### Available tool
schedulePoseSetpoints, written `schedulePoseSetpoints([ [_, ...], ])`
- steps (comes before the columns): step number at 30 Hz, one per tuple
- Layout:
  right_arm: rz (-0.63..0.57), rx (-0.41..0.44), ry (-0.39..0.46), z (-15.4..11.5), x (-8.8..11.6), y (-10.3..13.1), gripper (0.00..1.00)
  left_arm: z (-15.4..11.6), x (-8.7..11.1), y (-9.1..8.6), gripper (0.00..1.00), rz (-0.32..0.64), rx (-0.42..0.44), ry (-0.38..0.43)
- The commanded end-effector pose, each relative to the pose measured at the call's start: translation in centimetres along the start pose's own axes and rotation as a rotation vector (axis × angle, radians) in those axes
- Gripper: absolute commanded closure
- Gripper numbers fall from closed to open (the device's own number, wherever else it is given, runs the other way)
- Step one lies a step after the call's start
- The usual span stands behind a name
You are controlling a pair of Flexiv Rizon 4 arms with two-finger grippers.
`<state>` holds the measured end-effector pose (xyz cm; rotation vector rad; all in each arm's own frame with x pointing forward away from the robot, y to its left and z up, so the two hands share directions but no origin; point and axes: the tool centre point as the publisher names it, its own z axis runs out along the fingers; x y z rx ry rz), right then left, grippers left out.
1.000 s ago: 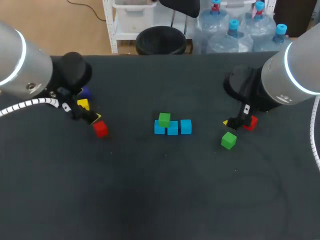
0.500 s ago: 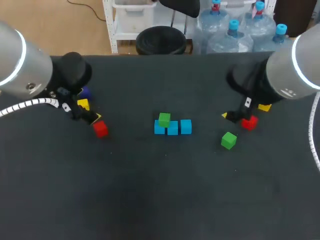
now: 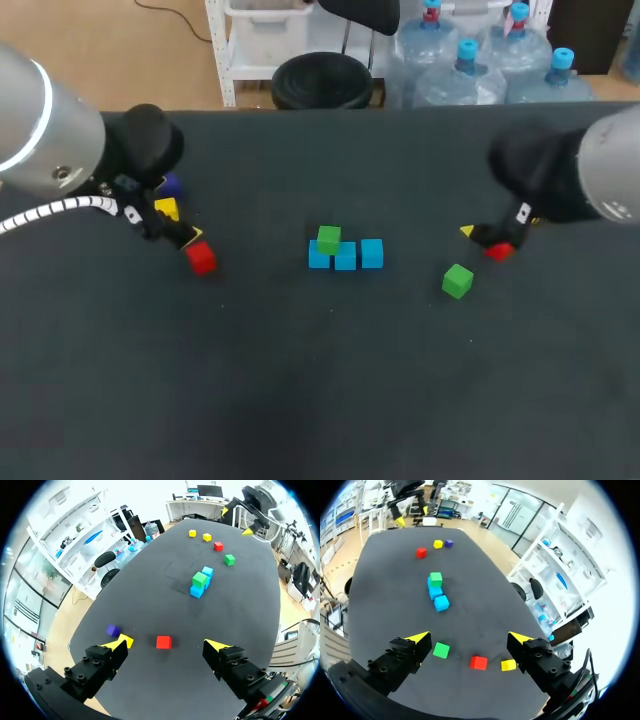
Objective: Place the blue cubes, place green cubes on the blue cubes, place the yellow cubes on the green cubes, then place the red cubes on the yellow cubes, and place purple cube on the red cubes.
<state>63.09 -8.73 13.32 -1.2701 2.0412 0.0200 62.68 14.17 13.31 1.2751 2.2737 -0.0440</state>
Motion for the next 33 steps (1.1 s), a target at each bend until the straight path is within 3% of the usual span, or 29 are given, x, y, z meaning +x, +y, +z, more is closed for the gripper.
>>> schedulePoseSetpoints([
  [1, 0.033, 0.292, -0.182, 0.5, 0.0, 0.1, 0.00, 0.0, 0.1, 0.1, 0.00, 0.001, 0.003, -0.003],
  [15, 0.125, 0.415, -0.190, 0.5, -0.6, -1.5, 0.00, 0.0, 0.1, 0.1, 0.00, 0.001, 0.003, -0.003],
  [21, 0.128, 0.407, -0.134, 0.7, 0.1, -2.2, 0.00, 0.0, 0.1, 0.1, 0.00, 0.001, 0.003, -0.003],
  [33, 0.128, 0.407, -0.134, 0.7, 0.1, -2.2, 0.00, 0.0, 0.1, 0.1, 0.00, 0.001, 0.003, -0.003],
])
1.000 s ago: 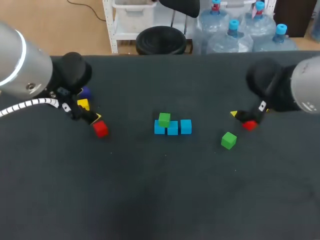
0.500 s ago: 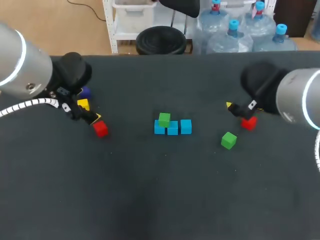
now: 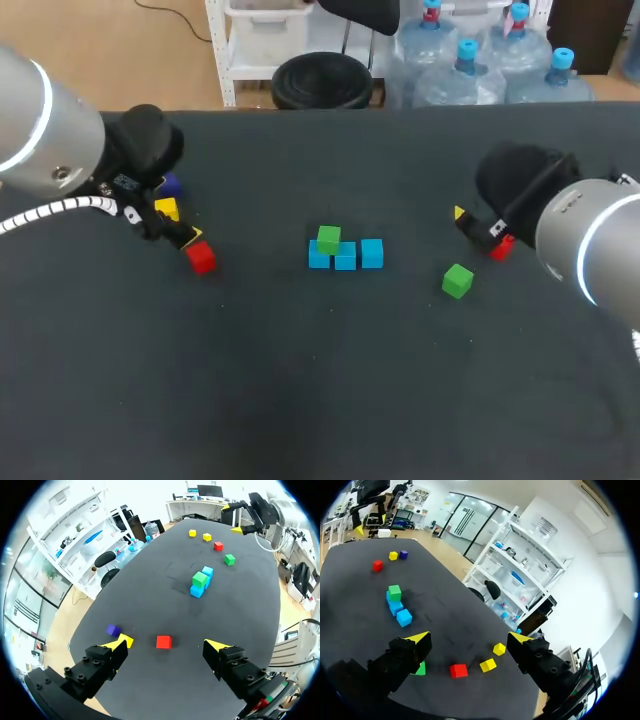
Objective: Place the blue cubes, place green cubes on the blue cubes, place the yellow cubes on the green cubes, then place the red cubes on the yellow cubes, and place purple cube on the red cubes.
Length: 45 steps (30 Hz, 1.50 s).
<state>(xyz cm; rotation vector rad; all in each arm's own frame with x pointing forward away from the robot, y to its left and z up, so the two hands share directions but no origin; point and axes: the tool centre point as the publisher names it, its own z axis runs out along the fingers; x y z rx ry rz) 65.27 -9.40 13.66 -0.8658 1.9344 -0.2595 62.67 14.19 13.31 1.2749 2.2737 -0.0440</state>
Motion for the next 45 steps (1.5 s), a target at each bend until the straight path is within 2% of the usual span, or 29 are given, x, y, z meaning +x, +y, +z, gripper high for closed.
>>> schedulePoseSetpoints([
  [1, 0.002, 0.000, -0.053, -0.1, 0.3, -0.1, 0.00, 0.0, 0.1, 0.1, 0.00, 0.001, 0.003, -0.003],
  [5, 0.002, 0.000, -0.053, -0.1, 0.3, -0.1, 0.00, 0.0, 0.1, 0.1, 0.00, 0.001, 0.003, -0.003],
  [8, -0.055, -0.030, -0.030, -0.6, -0.7, 0.1, 0.00, 0.0, 0.1, 0.1, 0.00, 0.001, 0.003, -0.003],
  [10, -0.078, -0.063, 0.009, -1.1, -1.5, -0.5, 0.00, 0.0, 0.1, 0.1, 0.00, 0.001, 0.003, -0.003],
  [13, -0.174, -0.093, 0.084, -1.5, -2.8, -1.6, 0.00, 0.0, 0.1, 0.1, 0.00, 0.001, 0.003, -0.003],
  [16, -0.221, -0.156, 0.147, -1.4, -3.5, -2.6, 0.00, 0.0, 0.1, 0.1, 0.00, 0.001, 0.003, -0.003],
  [19, -0.260, -0.259, 0.207, -1.0, -3.7, -3.1, 0.00, 0.0, 0.1, 0.1, 0.00, 0.001, 0.003, -0.003],
  [23, -0.310, -0.387, 0.267, -0.7, -3.5, -3.0, 0.00, 0.0, 0.1, 0.1, 0.00, 0.001, 0.003, -0.003],
  [28, -0.362, -0.494, 0.323, -0.7, -3.2, -2.2, 0.00, 0.0, 0.1, 0.1, 0.00, 0.001, 0.003, -0.003],
  [32, -0.439, -0.532, 0.369, -1.0, -3.1, -1.6, 0.00, 0.0, 0.1, 0.1, 0.00, 0.001, 0.003, -0.003],
  [37, -0.490, -0.534, 0.427, -1.0, -2.2, -2.2, 0.00, 0.0, 0.1, 0.1, 0.00, 0.001, 0.003, -0.003],
  [41, -0.484, -0.552, 0.432, -1.2, -1.8, -2.2, 0.00, 0.0, 0.1, 0.1, 0.00, 0.001, 0.003, -0.003],
  [45, -0.456, -0.612, 0.452, -0.9, -0.4, -0.6, 0.00, 0.0, 0.1, 0.1, 0.00, 0.001, 0.003, -0.003],
])
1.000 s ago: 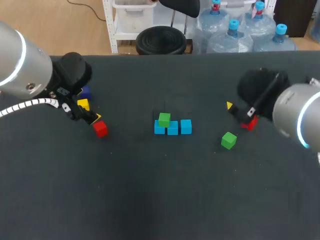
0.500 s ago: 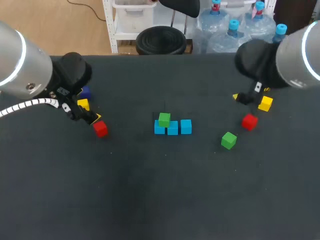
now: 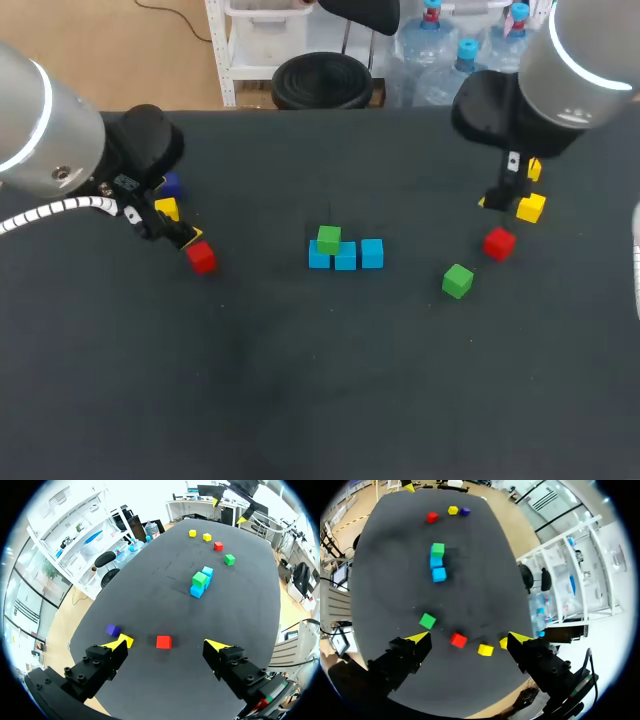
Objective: Place the blue cubes, place green cubes on the blue cubes, place the yellow cubes on the green cubes, then place the red cubes on the yellow cubes, and place purple cube on the red cubes.
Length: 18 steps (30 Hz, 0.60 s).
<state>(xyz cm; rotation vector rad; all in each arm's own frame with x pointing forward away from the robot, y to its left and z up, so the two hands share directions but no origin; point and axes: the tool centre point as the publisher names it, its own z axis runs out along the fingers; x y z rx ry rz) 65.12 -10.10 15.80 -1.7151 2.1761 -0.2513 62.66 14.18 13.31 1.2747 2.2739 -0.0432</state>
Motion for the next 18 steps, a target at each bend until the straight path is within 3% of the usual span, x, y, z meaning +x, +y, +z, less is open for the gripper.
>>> schedulePoseSetpoints([
  [1, 0.010, -0.149, 0.017, 1.4, -0.1, 1.1, 0.00, 0.0, 0.1, 0.1, 0.00, 0.002, 0.003, -0.003],
  [8, 0.044, -0.263, 0.034, 3.5, 1.2, 3.4, 0.00, 0.0, 0.1, 0.1, 0.00, 0.002, 0.003, -0.003],
  [18, 0.068, -0.251, -0.012, 4.2, 1.6, 4.5, 0.00, 0.0, 0.1, 0.1, 0.00, 0.002, 0.003, -0.003],
])
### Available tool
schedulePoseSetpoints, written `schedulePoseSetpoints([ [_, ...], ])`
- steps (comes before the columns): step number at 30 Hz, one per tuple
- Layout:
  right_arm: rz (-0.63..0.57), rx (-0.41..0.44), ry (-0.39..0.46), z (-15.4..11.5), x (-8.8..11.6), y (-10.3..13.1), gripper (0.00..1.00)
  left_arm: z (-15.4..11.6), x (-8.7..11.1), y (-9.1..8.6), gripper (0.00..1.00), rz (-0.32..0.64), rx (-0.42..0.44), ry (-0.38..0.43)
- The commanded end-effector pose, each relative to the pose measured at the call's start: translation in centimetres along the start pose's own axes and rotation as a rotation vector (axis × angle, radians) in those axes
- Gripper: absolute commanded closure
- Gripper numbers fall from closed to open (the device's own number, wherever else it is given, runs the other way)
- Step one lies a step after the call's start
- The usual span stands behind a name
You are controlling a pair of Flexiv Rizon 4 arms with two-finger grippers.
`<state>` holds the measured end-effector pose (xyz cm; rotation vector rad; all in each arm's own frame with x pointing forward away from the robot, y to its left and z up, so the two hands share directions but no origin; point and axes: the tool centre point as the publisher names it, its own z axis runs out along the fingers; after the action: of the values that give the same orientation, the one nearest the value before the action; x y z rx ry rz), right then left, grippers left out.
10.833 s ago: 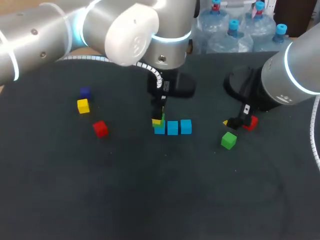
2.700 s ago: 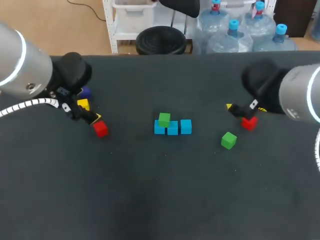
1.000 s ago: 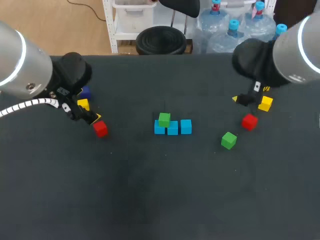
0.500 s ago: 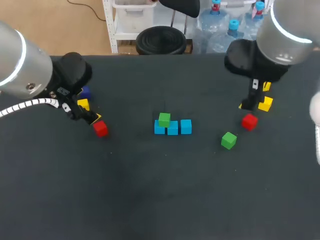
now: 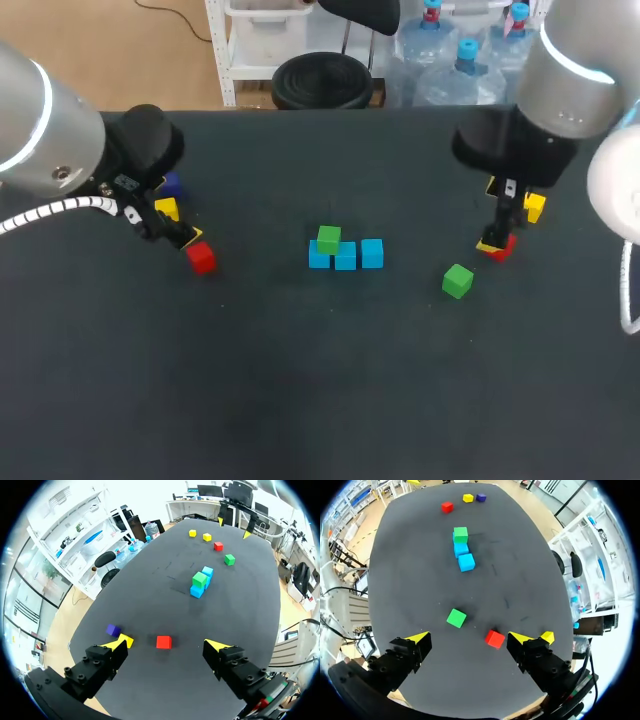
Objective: Place the blue cubes, place green cubes on the blue cubes, place the yellow cubes on the green cubes, then place the red cubes on the yellow cubes, and place purple cube on the red cubes.
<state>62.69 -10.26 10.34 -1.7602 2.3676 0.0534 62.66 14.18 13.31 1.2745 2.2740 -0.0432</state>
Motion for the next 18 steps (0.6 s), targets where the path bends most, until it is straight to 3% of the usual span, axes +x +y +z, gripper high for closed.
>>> schedulePoseSetpoints([
  [1, -0.018, 0.023, -0.035, 0.11, -0.18, 0.47, 0.00, 0.00, 0.08, 0.10, 0.00, 0.002, 0.004, -0.003],
  [16, -0.018, 0.023, -0.035, 0.11, -0.18, 0.47, 0.00, 0.00, 0.08, 0.10, 0.00, 0.002, 0.004, -0.003],
  [18, -0.041, -0.022, 0.001, 0.48, -0.43, 0.34, 0.00, 0.00, 0.08, 0.10, 0.00, 0.002, 0.004, -0.003],
])
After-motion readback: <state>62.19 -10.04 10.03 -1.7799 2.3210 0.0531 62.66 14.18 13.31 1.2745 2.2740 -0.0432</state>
